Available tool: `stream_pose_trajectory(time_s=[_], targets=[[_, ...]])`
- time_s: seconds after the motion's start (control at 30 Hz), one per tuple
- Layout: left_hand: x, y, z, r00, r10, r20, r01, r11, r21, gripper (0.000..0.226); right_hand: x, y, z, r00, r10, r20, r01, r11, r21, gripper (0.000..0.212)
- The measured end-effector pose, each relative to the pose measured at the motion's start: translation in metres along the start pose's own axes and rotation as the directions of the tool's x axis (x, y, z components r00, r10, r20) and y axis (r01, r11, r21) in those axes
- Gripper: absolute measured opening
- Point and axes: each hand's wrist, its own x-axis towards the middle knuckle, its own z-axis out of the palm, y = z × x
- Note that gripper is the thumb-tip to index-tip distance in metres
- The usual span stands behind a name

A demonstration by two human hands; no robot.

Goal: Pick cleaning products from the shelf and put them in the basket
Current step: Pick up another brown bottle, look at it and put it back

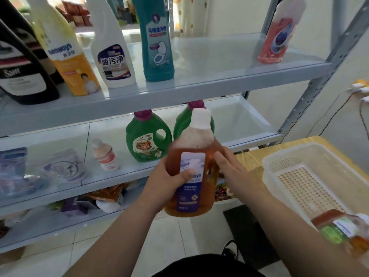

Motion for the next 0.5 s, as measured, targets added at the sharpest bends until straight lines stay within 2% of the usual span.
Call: stream_pose_trajectory(time_s=[0.07, 0.13, 0.2, 0.33, 0.5], targets=[[0.008, 0.024, 0.009, 0.999, 0.026, -0.040, -0.031, 0.993, -0.117, 0.077, 0.002, -0.006, -0.004, 0.997, 0.064, -0.039, -0.062, 0.996, 0.059, 0.038], [0.019, 0.050, 0.017, 0.996, 0.071, -0.056, -0.080, 0.982, -0.170, 0.070, 0.011, -0.020, -0.013, 0.995, 0.042, -0.094, -0.034, 0.996, 0.082, 0.046], [0.031, 0.075, 0.026, 0.990, 0.127, -0.064, -0.137, 0.976, -0.170, 0.072, 0.023, -0.042, -0.024, 0.989, 0.000, -0.147, 0.018, 0.993, 0.119, 0.048], [0.060, 0.118, 0.041, 0.976, 0.207, -0.067, -0.216, 0.962, -0.165, 0.077, 0.053, -0.074, -0.050, 0.966, -0.070, -0.250, 0.108, 0.984, 0.143, 0.025], [0.098, 0.184, 0.054, 0.941, 0.338, -0.017, -0.336, 0.928, -0.160, 0.076, 0.098, -0.118, -0.087, 0.894, -0.198, -0.401, 0.268, 0.955, 0.126, 0.023]])
